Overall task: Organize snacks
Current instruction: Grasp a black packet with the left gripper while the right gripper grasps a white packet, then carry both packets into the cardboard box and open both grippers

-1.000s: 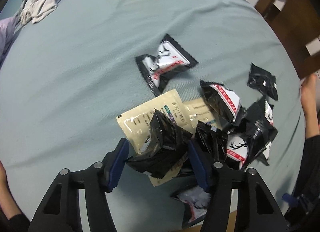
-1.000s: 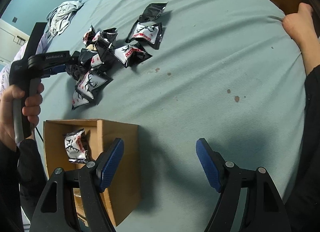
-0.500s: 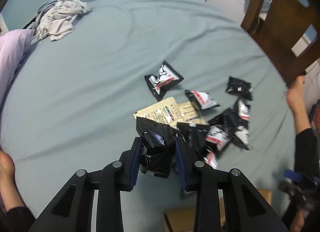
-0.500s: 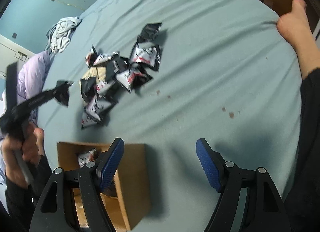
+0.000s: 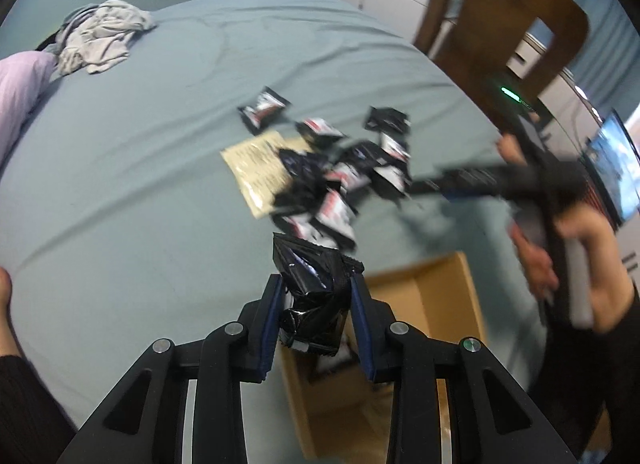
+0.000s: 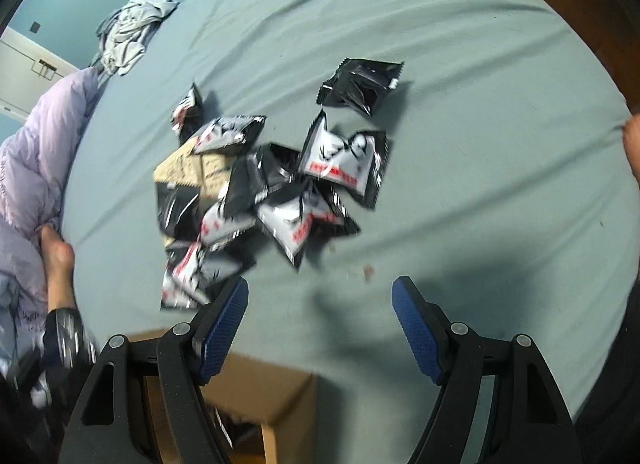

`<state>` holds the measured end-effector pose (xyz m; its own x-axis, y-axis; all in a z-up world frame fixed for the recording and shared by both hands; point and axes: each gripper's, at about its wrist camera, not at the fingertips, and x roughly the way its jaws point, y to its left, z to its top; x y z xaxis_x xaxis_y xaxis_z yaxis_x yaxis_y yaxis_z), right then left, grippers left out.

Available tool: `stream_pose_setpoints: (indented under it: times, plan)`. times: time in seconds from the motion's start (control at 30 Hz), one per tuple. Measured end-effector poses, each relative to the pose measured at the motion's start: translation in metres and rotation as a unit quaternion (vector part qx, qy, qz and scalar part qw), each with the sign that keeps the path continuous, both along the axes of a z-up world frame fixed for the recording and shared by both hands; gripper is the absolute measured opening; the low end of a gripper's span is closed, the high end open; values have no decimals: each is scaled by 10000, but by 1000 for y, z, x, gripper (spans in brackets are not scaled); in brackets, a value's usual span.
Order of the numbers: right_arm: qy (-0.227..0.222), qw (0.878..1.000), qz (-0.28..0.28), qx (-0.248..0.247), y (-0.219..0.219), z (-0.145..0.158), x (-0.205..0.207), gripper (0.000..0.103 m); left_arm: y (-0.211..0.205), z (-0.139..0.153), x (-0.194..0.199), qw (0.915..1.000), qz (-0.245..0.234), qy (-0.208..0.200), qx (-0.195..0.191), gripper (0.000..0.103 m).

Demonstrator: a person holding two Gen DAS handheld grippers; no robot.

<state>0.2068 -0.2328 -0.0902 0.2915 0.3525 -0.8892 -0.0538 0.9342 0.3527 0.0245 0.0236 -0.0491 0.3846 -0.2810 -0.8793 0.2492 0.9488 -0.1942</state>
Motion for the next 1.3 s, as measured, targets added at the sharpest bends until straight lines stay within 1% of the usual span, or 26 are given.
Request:
stream_pose_setpoints:
  times: [0.03,0.1,0.13,0.17,0.33,0.4,0.43,0.47,0.57,0.63,0.73,0.83,0.93,1.0,1.07,1.1,1.17,1.23,1.3]
  plan:
    - [9,9999,25,-133,5,-2,4,74,-1,-2,-5,10000,-21,18,-15,32]
    - [-19,9982,158,-586,21,-6,13,74,-1,-5,-13,9999,-38,80,-114,32]
    - [-48,9975,212,-675,27,-7,15,74,-1,-7,-16,9997,-82,116,-215,32]
    - [-65,9970,274,-726,32,-9,18,74,-1,-9,-19,9996,-132,121,-238,32]
    - [-90,9942,428,-983,54,-22,33,73,-8,-20,-27,9993,-354,47,-92,32]
    - [-154,9926,517,-1090,62,-27,37,62,-11,-25,-28,9991,-396,96,-77,32]
    - [-140,9922,543,-1118,63,-29,37,47,-13,-26,-28,9990,-427,110,-74,32]
    - [-122,9923,548,-1106,64,-31,37,41,-14,-26,-30,9989,-445,114,-80,32]
    - [-191,9940,447,-975,60,-30,35,37,-14,-24,-33,9988,-461,84,-119,32]
    - [-300,9945,423,-908,55,-22,25,29,-13,-23,-33,9989,-448,76,-126,32]
    - [-556,9953,441,-652,46,-3,4,29,-13,-22,-33,9992,-368,106,-127,32]
    - [-765,9947,449,-518,39,15,-17,29,-14,-21,-32,9994,-281,149,-96,32]
    - [-964,9938,445,-334,31,36,-47,29,-14,-19,-33,9997,-178,170,-2,32]
    - [-1074,9929,452,-217,26,47,-64,29,-13,-18,-36,9997,-101,196,-36,32]
    - [-1169,9924,379,-98,19,53,-83,29,-12,-17,-39,9998,-44,194,-48,32]
    - [-1166,9926,329,1,12,59,-88,29,-12,-17,-39,9998,-13,195,-29,32]
    - [-1135,9929,230,266,1,61,-102,29,-12,-21,-38,9998,15,209,33,32]
    - [-1119,9923,135,519,-12,64,-120,29,-13,-28,-35,9994,40,296,169,32]
    - [-1125,9916,104,623,-17,63,-130,29,-15,-36,-30,9991,29,415,122,32]
